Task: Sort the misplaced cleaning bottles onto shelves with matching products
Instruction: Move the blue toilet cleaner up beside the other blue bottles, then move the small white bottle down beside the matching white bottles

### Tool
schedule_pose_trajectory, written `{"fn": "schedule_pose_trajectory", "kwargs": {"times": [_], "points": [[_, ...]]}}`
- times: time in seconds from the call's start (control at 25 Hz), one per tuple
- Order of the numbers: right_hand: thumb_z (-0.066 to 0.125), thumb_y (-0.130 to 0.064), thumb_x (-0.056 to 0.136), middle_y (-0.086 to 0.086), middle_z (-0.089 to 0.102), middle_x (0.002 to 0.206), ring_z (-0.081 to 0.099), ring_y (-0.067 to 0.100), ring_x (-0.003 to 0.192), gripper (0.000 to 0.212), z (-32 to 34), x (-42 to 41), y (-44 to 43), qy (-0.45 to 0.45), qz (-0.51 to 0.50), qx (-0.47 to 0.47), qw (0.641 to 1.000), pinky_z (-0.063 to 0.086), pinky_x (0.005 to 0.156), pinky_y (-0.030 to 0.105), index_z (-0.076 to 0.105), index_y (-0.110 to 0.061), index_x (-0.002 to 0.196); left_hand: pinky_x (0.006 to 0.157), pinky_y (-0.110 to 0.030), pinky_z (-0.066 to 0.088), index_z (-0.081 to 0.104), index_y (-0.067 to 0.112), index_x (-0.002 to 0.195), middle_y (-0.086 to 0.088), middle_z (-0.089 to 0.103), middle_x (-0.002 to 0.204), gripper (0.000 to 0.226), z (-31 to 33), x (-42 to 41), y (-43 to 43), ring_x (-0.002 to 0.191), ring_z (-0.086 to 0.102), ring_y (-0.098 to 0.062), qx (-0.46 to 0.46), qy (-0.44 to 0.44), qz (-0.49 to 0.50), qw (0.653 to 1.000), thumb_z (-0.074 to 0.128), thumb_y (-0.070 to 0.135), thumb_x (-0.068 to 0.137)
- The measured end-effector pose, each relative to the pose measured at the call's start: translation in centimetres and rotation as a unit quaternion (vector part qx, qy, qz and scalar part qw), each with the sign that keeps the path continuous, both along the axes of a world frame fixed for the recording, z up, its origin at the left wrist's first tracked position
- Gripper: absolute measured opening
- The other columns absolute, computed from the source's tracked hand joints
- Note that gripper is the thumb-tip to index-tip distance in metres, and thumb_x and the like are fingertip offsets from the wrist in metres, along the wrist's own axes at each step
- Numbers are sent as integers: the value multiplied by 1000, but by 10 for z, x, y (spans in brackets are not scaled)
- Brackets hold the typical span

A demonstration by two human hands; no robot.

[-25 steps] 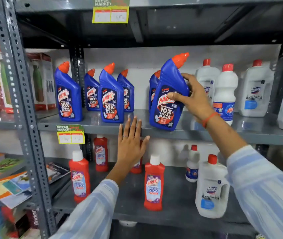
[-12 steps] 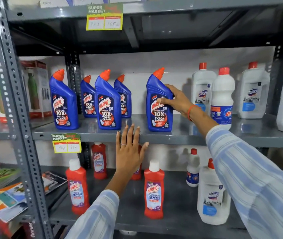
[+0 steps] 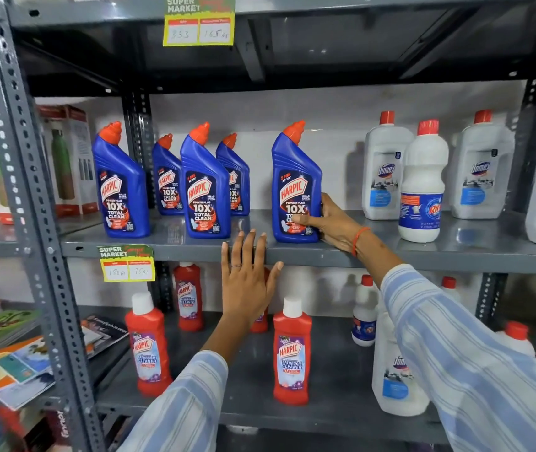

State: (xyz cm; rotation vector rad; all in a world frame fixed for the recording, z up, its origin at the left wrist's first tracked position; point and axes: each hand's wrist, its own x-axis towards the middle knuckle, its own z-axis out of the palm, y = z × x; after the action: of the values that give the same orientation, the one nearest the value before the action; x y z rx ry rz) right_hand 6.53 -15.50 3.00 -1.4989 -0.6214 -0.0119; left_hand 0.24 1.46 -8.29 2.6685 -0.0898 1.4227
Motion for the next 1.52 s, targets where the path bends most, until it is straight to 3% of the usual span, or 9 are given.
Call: {"fn": "schedule_pose_trajectory", "kwargs": {"times": [0.68,0.84,0.92,1.04,1.12,1.16,1.24,1.36,1.52], "points": [[69,-3,78,11,59,119,60,26,109,59,-2,-3,5,16,-10,9,1000,50,96,50,37,-9,128,118,-48,5,30,14,145,-11,34,152,68,5,-4,5,143,22,-29,7,4,-7,1000,21,57,93],[76,-18,75,10,56,119,59,21,105,63,1,-20,1,-24,-146,50,988,54,86,33,39,-11,126,118,-48,2,25,13,147,-12,25,155,66,18,-9,-15,145,17,-27,9,-12,-32,999,27,54,94],[73,-24,78,9,58,109,58,19,96,50,2,-30,-6,-150,-270,63,949,51,80,26,47,-8,117,118,-49,5,29,12,146,-13,28,155,65,31,-10,-31,144,20,-27,7,-32,-57,998,34,51,95],[61,-26,85,12,61,98,57,22,89,30,9,-45,-41,-353,-419,55,835,47,80,27,54,-3,104,118,-47,9,33,9,144,-13,33,152,62,47,-4,-69,143,25,-27,23,-59,-83,995,42,47,96],[59,-28,84,14,59,107,53,25,99,32,9,-46,-77,-416,-499,0,760,42,90,30,54,-5,107,118,-49,13,36,10,142,-12,33,152,59,53,3,-101,142,26,-26,17,-66,-89,994,45,45,95],[62,-28,82,15,57,114,50,28,105,38,8,-44,-97,-410,-521,-25,748,40,94,32,52,-5,112,117,-50,15,37,11,142,-11,33,152,58,54,6,-118,142,26,-26,8,-62,-90,994,45,45,96],[71,-28,75,19,49,125,45,32,115,60,4,-33,-132,-339,-526,-57,778,34,98,32,45,-4,123,117,-52,16,38,11,141,-11,34,152,57,53,11,-149,141,28,-27,6,-52,-91,995,43,45,96],[82,-25,66,24,49,128,47,35,118,82,-1,-11,-170,-199,-451,-100,864,37,100,37,38,2,130,118,-53,14,39,11,140,-13,35,151,58,47,19,-188,141,29,-28,20,-25,-87,996,34,48,97],[83,-23,65,19,62,116,61,32,104,67,-9,6,-187,-124,-338,-81,929,51,88,39,46,-1,116,118,-50,11,48,9,133,-16,49,142,66,41,27,-210,135,39,-30,14,-9,-24,1000,19,53,94]]}}
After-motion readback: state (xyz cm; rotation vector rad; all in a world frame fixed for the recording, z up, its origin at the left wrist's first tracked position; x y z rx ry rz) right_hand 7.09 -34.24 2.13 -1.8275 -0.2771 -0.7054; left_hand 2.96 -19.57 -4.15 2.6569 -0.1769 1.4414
